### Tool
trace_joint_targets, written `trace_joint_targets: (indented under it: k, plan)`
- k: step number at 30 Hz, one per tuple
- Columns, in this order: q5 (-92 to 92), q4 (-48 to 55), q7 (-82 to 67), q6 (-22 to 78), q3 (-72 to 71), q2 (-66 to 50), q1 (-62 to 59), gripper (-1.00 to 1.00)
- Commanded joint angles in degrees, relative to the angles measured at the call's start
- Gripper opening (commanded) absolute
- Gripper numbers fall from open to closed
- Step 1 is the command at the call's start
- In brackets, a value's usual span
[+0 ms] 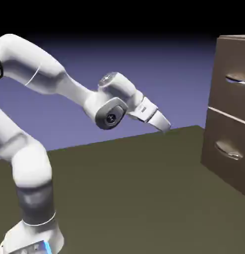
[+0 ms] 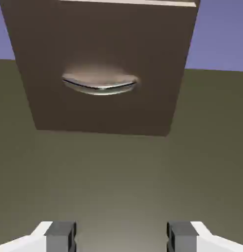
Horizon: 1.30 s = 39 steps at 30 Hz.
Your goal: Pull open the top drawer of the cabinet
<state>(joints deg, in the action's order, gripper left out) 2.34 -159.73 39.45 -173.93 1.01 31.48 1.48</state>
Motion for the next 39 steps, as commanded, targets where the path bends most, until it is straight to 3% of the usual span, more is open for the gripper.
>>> trace_joint_targets:
  k: [1,39]
  plan:
    - [1.9,1.1,-2.5,0.1,0.8,-1.0,0.7,0.00]
    - [75.7,41.1,-97.2,2.6,32.7,-38.1,25.6,0.00]
